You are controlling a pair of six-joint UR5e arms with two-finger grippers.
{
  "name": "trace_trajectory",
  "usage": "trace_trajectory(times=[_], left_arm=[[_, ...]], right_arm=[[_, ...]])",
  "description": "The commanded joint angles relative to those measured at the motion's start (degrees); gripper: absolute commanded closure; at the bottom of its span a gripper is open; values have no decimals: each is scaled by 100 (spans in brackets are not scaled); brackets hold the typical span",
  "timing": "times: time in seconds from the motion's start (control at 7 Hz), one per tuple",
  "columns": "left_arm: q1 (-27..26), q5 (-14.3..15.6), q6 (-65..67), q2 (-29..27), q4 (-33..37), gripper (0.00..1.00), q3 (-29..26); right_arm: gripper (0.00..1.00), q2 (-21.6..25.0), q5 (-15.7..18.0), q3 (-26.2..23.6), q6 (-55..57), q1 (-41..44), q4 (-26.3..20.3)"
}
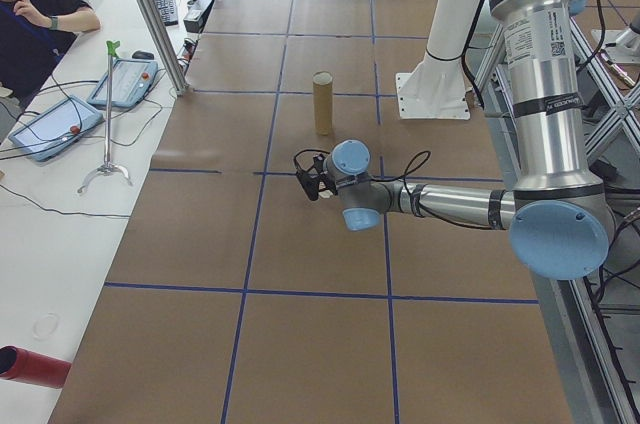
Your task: Collect badminton balls into bucket
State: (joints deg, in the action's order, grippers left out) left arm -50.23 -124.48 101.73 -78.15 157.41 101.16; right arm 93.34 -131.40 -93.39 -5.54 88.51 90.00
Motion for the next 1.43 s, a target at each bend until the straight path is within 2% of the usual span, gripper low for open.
trace_trajectory(times=[0.0, 0.29, 0.57, 0.86, 1.14, 1.29], left_arm=[[-284, -514, -1683, -7, -1687, 100, 665], [-390, -516, -2716, -129, -3278, 100, 1333], [-391, -490, -2974, -733, -5069, 100, 2009], [-399, -385, -2975, -1873, -7126, 100, 2529], [-399, 255, -2983, -3549, -9531, 100, 2593], [-365, 353, -2983, -4324, -10571, 100, 2593]], right_arm=[[0, 0, 0, 5, 0, 0, 0], [0, 0, 0, -4, 0, 0, 0], [0, 0, 0, -4, 0, 0, 0], [0, 0, 0, -4, 0, 0, 0], [0, 0, 0, -4, 0, 0, 0], [0, 0, 0, 5, 0, 0, 0]])
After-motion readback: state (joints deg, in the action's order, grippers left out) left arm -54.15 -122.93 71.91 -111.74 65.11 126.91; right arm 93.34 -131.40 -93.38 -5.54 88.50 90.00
